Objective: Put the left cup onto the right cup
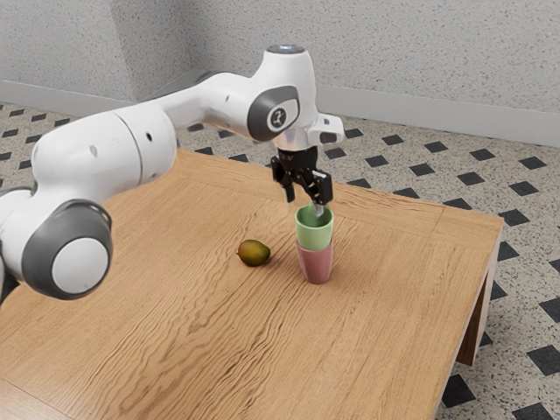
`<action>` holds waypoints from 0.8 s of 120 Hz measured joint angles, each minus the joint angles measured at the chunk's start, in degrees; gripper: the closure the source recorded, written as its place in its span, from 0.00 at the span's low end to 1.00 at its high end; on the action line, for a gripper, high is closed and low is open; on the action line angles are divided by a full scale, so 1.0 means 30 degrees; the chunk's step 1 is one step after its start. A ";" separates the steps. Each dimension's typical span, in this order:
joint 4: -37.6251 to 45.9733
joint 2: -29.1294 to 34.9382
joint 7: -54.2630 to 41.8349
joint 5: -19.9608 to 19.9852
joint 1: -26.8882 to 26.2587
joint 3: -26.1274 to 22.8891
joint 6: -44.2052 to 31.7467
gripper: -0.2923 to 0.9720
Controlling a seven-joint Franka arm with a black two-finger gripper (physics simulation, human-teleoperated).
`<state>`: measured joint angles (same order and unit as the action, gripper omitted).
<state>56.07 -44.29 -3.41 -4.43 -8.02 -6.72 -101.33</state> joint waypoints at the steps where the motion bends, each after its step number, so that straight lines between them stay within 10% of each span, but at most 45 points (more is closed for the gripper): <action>1: 0.0002 0.0026 0.0001 0.0001 -0.0007 0.0007 0.0001 0.30; 96: 0.3157 0.4833 -0.0002 0.0040 -0.0447 0.0332 0.0512 0.25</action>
<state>65.54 -29.79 -3.42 -4.31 -9.36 -5.73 -99.79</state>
